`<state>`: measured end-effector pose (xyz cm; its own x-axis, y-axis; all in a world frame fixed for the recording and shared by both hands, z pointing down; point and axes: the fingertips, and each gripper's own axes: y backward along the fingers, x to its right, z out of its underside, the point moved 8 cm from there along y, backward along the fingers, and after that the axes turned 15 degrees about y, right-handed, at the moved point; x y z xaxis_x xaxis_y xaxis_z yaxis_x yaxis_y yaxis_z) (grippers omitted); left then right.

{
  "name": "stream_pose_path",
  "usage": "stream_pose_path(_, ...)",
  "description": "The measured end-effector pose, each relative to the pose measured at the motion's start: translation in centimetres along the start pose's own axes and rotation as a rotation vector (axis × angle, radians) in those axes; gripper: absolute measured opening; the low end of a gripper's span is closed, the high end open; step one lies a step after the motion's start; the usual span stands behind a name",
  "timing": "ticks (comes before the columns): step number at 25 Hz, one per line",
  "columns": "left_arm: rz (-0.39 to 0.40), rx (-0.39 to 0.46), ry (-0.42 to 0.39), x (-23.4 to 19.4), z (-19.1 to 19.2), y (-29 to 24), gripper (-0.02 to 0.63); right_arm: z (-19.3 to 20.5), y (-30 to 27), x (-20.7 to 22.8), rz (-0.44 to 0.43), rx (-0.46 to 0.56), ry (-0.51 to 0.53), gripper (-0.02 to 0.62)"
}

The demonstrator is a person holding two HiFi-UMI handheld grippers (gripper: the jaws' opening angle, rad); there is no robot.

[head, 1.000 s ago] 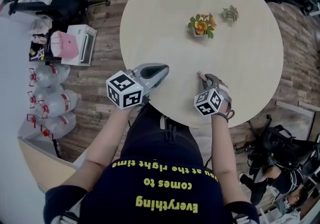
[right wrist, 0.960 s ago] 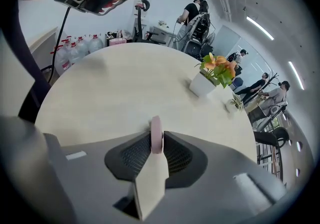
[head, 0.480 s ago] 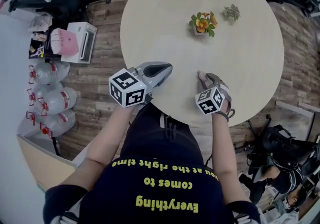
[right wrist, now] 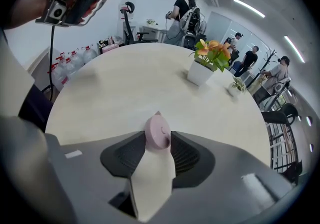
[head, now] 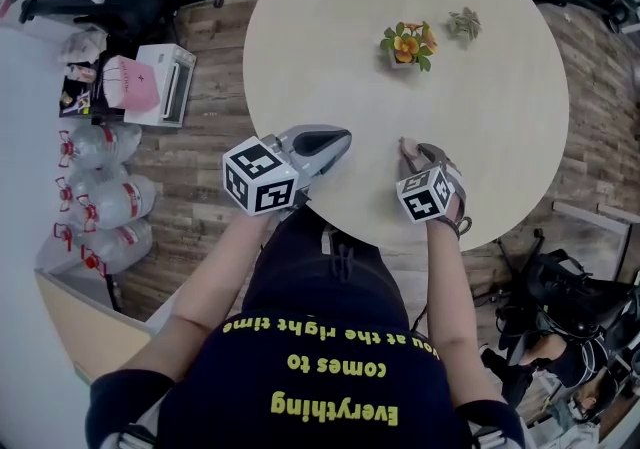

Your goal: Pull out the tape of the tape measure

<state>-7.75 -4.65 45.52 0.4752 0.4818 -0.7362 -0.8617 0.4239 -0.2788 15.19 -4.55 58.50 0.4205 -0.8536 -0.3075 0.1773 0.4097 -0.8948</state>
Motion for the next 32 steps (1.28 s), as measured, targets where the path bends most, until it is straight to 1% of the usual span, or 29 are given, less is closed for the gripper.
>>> stream_pose_path(5,-0.009,0.004,-0.002,0.0,-0.1,0.5,0.003,0.3,-0.2,1.0,0.006,-0.019,-0.023,0.175)
stream_pose_path(13,-0.019,0.011,-0.003,-0.1,0.0,1.0,0.003,0.5,0.3,0.7,0.002,-0.005,-0.037,0.176)
stream_pose_path(18,-0.024,0.020,-0.008,0.0,-0.2,0.9,0.002,0.6,0.8,1.0,0.017,0.014,-0.055,0.173)
stream_pose_path(22,-0.023,0.031,-0.023,0.4,-0.6,1.2,0.003,0.5,2.2,1.3,0.044,0.062,-0.105,0.160)
stream_pose_path(27,-0.019,0.046,-0.041,0.9,-1.3,1.4,0.003,0.3,4.6,2.4,0.097,0.148,-0.195,0.094)
stream_pose_path(32,-0.017,0.058,-0.063,1.5,-2.0,1.3,0.003,0.5,6.8,3.2,0.128,0.236,-0.299,0.067)
